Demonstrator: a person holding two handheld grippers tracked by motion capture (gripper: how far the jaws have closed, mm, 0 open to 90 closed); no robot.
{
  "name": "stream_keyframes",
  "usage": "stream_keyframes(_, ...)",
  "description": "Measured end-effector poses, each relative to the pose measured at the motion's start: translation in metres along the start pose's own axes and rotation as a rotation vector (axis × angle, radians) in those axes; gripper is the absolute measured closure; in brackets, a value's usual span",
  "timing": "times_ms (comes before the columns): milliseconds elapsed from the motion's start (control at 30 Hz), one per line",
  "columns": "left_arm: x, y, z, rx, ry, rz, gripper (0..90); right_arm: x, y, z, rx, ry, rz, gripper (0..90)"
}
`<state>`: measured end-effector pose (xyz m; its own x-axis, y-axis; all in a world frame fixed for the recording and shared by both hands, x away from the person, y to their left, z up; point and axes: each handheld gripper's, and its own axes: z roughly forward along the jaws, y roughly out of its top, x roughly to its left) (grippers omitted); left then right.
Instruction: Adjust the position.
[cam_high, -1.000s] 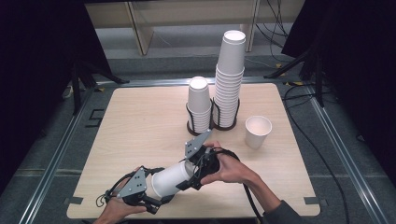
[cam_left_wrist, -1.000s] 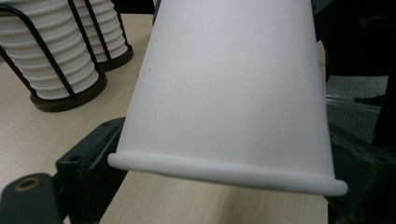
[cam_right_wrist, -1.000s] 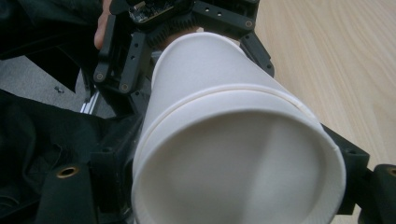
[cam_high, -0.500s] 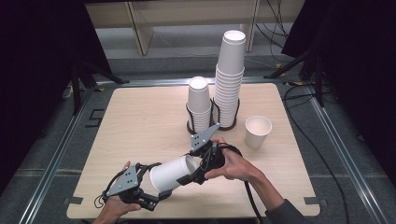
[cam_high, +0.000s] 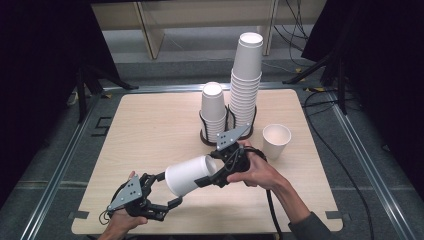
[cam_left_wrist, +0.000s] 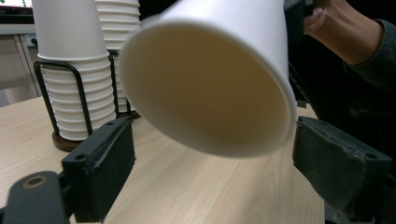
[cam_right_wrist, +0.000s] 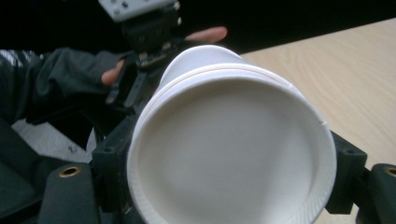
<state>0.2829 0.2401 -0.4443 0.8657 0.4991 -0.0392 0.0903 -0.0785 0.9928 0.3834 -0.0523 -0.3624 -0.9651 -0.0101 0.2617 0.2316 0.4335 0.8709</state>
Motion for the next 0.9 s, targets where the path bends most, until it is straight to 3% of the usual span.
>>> stream_keyframes(200, 0.000, 0.000, 0.001, -0.003, 0.013, -0.022, 14.1, 0.001, 0.004, -0.005, -0.056, 0.013, 0.019, 24.6)
stream_keyframes(300, -0.001, 0.000, 0.002, -0.005, 0.013, -0.023, 14.1, 0.001, 0.005, -0.004, -0.075, 0.020, 0.005, 24.5)
stream_keyframes(567, 0.001, 0.001, 0.001, -0.017, 0.015, -0.035, 14.1, 0.003, 0.006, 0.010, -0.059, 0.057, 0.002, 24.5)
stream_keyframes(633, 0.001, 0.002, 0.001, -0.026, 0.010, -0.041, 13.7, 0.004, 0.005, 0.011, -0.051, 0.065, 0.026, 24.5)
stream_keyframes(733, 0.000, 0.002, 0.001, -0.026, 0.006, -0.045, 13.4, 0.002, 0.003, 0.013, -0.052, 0.074, 0.013, 24.5)
stream_keyframes(900, 0.000, 0.003, 0.001, -0.030, 0.015, -0.043, 3.5, 0.002, 0.002, 0.018, -0.055, 0.098, 0.008, 24.5)
